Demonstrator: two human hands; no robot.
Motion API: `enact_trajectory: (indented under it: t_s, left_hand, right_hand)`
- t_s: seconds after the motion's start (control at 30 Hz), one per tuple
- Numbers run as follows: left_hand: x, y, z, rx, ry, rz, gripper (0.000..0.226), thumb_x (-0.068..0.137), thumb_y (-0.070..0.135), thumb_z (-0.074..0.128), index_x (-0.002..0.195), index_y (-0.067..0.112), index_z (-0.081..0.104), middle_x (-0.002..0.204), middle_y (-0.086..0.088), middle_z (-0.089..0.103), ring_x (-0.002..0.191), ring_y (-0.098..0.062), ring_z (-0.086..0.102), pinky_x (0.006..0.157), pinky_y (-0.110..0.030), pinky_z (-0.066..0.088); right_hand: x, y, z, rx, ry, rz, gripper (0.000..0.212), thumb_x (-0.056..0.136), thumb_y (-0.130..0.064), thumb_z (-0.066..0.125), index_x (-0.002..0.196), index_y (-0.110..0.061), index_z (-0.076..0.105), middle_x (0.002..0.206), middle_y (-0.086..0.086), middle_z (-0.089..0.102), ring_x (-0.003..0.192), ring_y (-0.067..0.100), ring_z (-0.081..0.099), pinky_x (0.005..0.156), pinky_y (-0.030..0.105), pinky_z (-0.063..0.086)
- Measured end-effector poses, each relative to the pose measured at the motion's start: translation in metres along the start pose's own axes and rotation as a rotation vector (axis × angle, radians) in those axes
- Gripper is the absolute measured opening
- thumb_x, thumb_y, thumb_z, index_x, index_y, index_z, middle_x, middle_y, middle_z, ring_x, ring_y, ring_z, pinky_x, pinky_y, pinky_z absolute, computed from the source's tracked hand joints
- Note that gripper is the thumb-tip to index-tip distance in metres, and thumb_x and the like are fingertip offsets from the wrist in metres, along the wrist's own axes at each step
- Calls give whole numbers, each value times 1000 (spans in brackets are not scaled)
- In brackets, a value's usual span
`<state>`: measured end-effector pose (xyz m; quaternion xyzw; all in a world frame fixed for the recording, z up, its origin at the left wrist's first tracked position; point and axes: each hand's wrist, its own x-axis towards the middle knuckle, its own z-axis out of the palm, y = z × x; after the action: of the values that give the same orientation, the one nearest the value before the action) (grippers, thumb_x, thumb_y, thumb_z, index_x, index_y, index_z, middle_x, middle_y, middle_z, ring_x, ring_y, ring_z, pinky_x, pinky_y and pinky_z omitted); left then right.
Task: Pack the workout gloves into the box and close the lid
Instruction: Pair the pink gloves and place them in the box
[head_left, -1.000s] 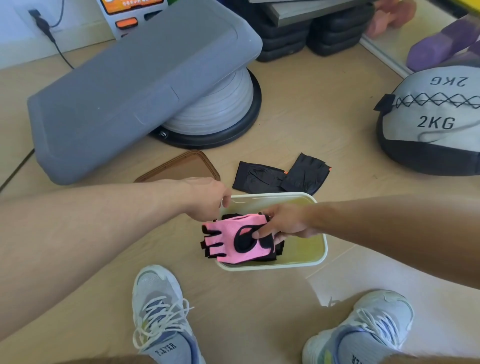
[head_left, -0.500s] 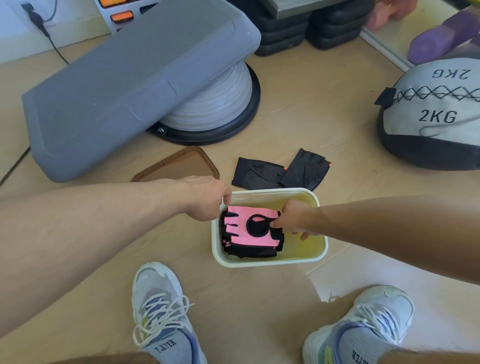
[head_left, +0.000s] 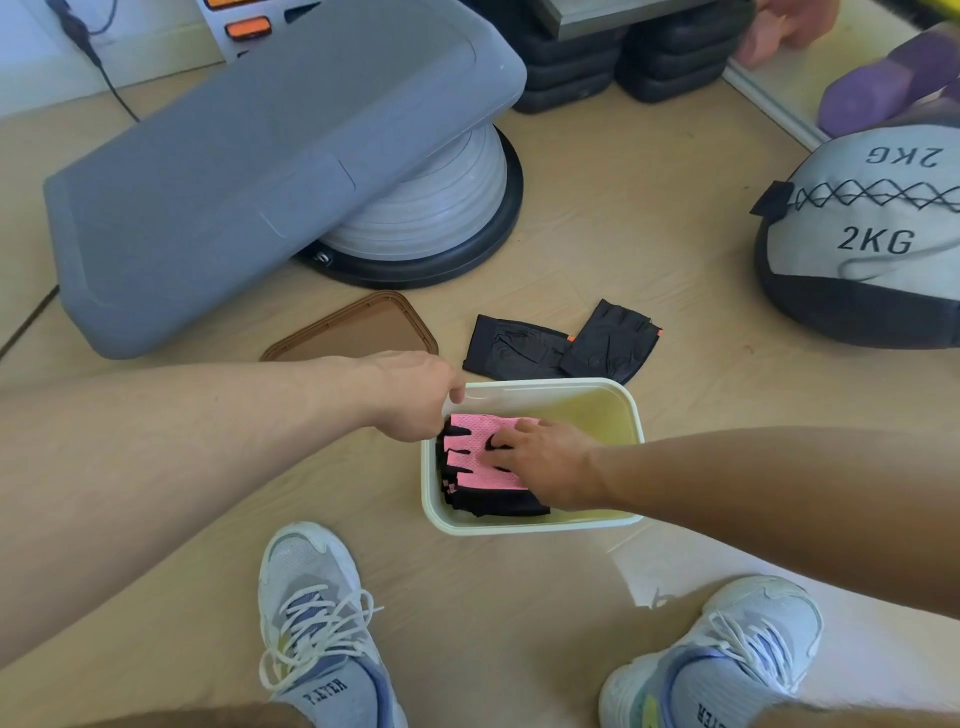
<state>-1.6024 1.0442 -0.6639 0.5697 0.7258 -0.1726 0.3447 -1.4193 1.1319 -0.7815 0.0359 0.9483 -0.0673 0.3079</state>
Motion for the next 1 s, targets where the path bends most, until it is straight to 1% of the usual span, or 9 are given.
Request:
enact_trajectory:
  t_s: [0.07, 0.13, 0.3, 0.4, 0.53, 0.67, 0.77, 0.9, 1.0]
  left_hand:
    - [0, -1, 2, -2, -9, -2, 51, 95, 16, 53, 144, 29, 48, 149, -2, 48, 135, -26, 47, 102, -37, 43]
    - [1, -3, 3, 0, -16, -6, 51, 94, 16, 53, 144, 29, 48, 149, -2, 48, 135, -26, 47, 102, -37, 44]
    - [1, 0, -1, -2, -5, 4, 50, 95, 16, 53, 144, 28, 48, 148, -3, 49, 134, -26, 48, 103, -37, 44]
    - [2, 1, -1, -11, 1, 7, 50, 95, 17, 53, 144, 26, 48, 147, -3, 49, 133, -26, 49, 99, -35, 44]
    - [2, 1, 0, -16, -3, 1, 50, 97, 17, 53, 146, 25, 46, 148, -3, 48, 132, -26, 49, 89, -30, 39]
    - [2, 1, 1, -25, -9, -4, 50, 98, 16, 54, 147, 24, 46, 149, -4, 47, 134, -25, 48, 95, -31, 41]
    - [1, 1, 1, -26, -9, -4, 51, 98, 17, 54, 147, 24, 45, 150, -4, 47, 135, -25, 47, 96, -31, 41]
    - [5, -1, 0, -25, -3, -3, 53, 96, 17, 54, 147, 24, 45, 150, -4, 47, 135, -26, 47, 99, -34, 43]
    - [8, -5, -3, -26, 5, -9, 52, 94, 19, 53, 145, 25, 47, 149, -4, 48, 134, -27, 48, 99, -35, 43]
  right_hand:
    - [1, 5, 7, -22, -142, -13, 72, 99, -24, 50, 160, -37, 14, 165, -5, 19, 145, 24, 32, 112, 45, 39]
    - [2, 8, 9, -7, -183, -12, 73, 100, -27, 49, 160, -37, 9, 168, -6, 14, 150, 22, 26, 113, 46, 39]
    - [-1, -1, 0, 115, 113, 18, 44, 101, -30, 49, 145, -31, 47, 144, -2, 48, 130, 24, 47, 97, 45, 51]
    - [-2, -9, 2, 44, 36, 18, 45, 99, -23, 51, 143, -30, 50, 135, 3, 50, 127, 25, 47, 78, 38, 48]
    - [-7, -8, 5, 97, -193, -39, 65, 97, -12, 47, 157, -29, 31, 149, 6, 43, 141, 27, 36, 101, 47, 48]
    - [-6, -3, 5, 130, -183, -33, 64, 94, -12, 48, 154, -31, 36, 149, 5, 46, 138, 28, 43, 100, 48, 50]
    - [-9, -4, -3, 202, 7, -28, 42, 100, -24, 44, 140, -32, 55, 142, -5, 54, 128, 23, 56, 95, 41, 53]
    - [-23, 7, -40, 255, 401, -100, 25, 98, -24, 50, 113, -27, 69, 110, -7, 70, 94, 20, 68, 74, 33, 55]
    - [-29, 23, -66, 394, 659, 85, 20, 97, -23, 52, 108, -28, 68, 96, -14, 68, 80, 12, 64, 71, 35, 56]
